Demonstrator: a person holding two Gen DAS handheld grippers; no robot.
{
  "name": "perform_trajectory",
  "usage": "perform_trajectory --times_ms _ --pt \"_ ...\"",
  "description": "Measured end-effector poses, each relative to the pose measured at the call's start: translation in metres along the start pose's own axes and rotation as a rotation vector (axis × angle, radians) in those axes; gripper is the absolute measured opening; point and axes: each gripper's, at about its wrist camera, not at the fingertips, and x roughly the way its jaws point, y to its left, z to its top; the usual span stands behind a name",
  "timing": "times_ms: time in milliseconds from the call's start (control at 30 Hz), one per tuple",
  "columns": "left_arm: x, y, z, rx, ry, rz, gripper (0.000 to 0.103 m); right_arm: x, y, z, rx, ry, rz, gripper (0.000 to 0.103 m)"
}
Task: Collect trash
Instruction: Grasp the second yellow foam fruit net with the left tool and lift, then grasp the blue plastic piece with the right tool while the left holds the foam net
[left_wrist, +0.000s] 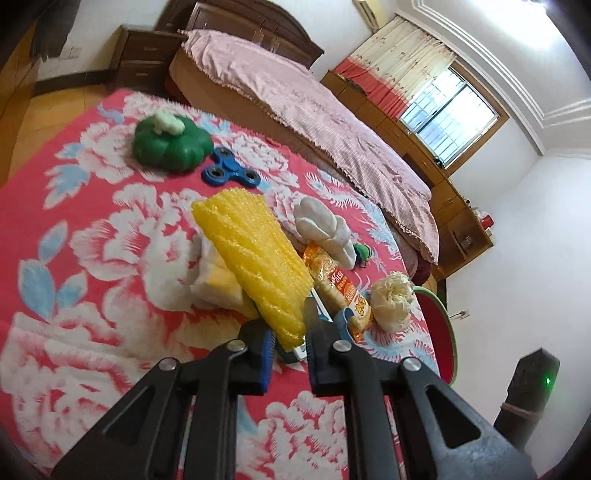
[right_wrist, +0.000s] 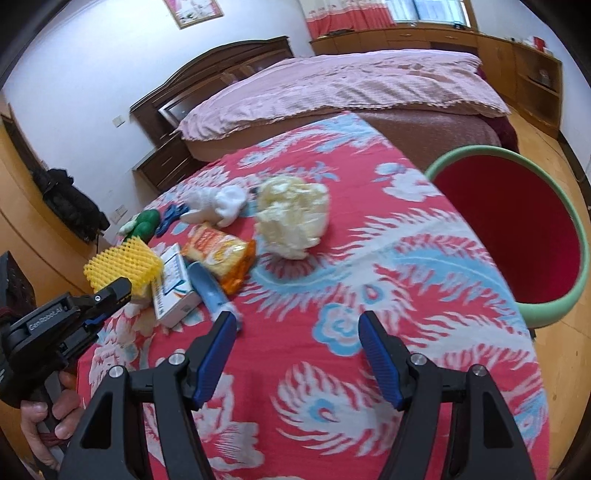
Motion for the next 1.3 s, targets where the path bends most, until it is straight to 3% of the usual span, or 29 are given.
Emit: perform_trajectory --times_ms 300,367,600,733,1033,1300 --pt "-0.024 0.003 -0.006 0.045 -0.035 0.021 0.013 0.022 0.035 -0.003 -0.091 0.052 0.029 0.069" --pt "-0.028 0.003 -0.006 0.045 -0.046 0.029 0.013 0.028 0.04 -0.003 -0.1 0.08 0.045 0.059" --pt "-0.039 0.0 -0.011 0.067 -0.06 0.023 0.013 0.035 0.049 -0.002 -0.123 0.077 0.031 0.048" --pt "-0.046 -0.006 -0.016 0.092 -0.071 0.031 0.013 0.036 0.052 -0.004 -0.141 0.067 0.011 0.024" --pt "-0.064 -0.026 -0.027 0.161 -0.093 0.033 0.013 0.002 0.047 -0.017 -0.114 0.01 0.05 0.024" --pt "-0.079 -0.057 -0.038 0.245 -0.121 0.021 0.014 -0.057 0.03 -0.022 -0.057 -0.103 0.054 0.024"
